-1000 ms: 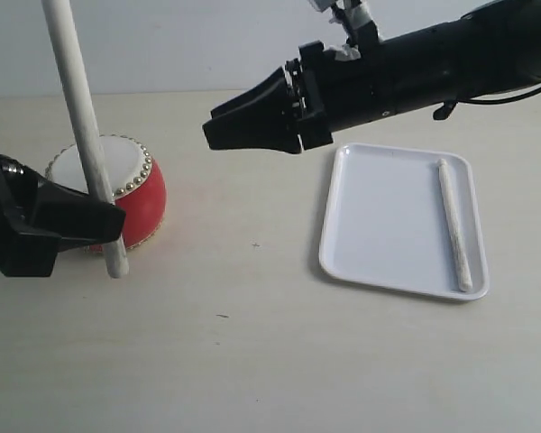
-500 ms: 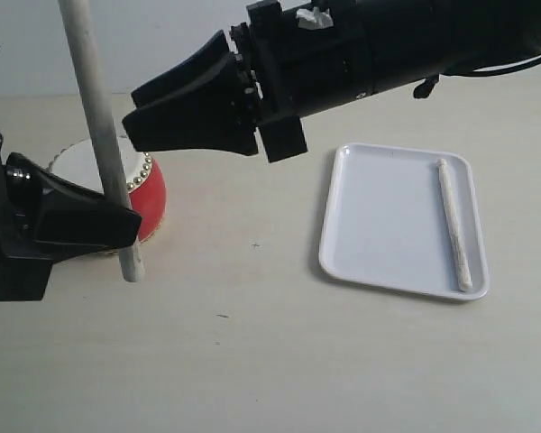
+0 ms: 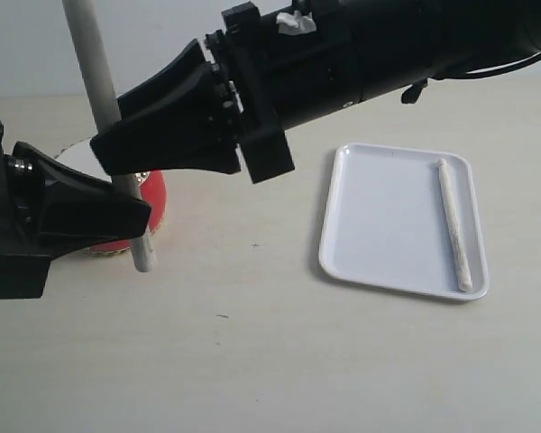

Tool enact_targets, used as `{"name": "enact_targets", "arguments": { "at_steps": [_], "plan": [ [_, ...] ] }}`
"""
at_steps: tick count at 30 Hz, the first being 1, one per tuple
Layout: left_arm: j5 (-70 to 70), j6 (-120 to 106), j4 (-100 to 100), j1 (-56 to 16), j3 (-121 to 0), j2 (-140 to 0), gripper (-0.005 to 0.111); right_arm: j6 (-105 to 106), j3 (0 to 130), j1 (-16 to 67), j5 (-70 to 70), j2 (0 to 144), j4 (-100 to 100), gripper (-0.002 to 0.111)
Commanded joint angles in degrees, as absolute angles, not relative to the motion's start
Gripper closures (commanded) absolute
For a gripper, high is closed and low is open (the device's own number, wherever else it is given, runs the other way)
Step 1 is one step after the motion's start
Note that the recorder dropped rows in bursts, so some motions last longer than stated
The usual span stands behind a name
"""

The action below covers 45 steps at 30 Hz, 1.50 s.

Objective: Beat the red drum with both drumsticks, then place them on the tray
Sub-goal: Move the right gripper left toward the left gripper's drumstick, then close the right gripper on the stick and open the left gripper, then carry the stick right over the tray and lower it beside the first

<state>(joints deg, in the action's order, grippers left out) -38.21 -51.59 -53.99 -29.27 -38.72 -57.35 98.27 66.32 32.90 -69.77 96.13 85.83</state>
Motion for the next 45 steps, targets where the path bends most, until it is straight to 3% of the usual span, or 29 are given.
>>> {"name": "enact_targets", "arguments": {
  "at_steps": [1, 11, 14, 19, 26, 30, 37, 41, 45],
  "plan": [
    [-37.1, -52.6, -55.9, -29.2, -38.6, -57.4, 0.107, 98.7, 66.1, 35.4, -70.0, 95.9, 87.6, 0.065],
    [-37.1, -52.6, -58.1, -29.2, -38.6, -57.4, 0.107, 98.2, 66.1, 35.3, -70.0, 95.9, 89.9, 0.066],
    [-37.1, -52.6, -58.3, -29.2, -38.6, -57.4, 0.107, 97.3, 66.1, 35.3, -70.0, 95.9, 89.9, 0.078],
    [-37.2, -52.6, -59.6, -29.2, -38.6, -57.4, 0.107, 95.4, 66.1, 35.3, -70.0, 95.9, 89.9, 0.108],
    [-37.2, -52.1, -58.9, -29.2, -38.6, -57.4, 0.106, 91.6, 66.1, 35.3, -70.0, 95.9, 91.0, 0.108],
    [-37.2, -52.1, -58.3, -29.2, -38.6, -57.4, 0.087, 85.7, 66.2, 35.3, -67.9, 95.7, 93.4, 0.108],
    [-35.4, -52.1, -57.9, -29.2, -38.6, -57.3, 0.020, 74.8, 68.7, 35.3, -54.7, 94.3, 85.7, 0.108],
    [-32.0, -49.4, -55.0, -29.1, -38.6, -57.3, 0.019, 62.6, 71.0, 34.8, -44.3, 93.1, 74.0, 0.108],
    [-27.6, -41.5, -47.4, -29.1, -38.6, -57.3, 0.034, 45.0, 72.8, 31.4, -37.9, 93.0, 59.4, 0.108]
  ]
}}
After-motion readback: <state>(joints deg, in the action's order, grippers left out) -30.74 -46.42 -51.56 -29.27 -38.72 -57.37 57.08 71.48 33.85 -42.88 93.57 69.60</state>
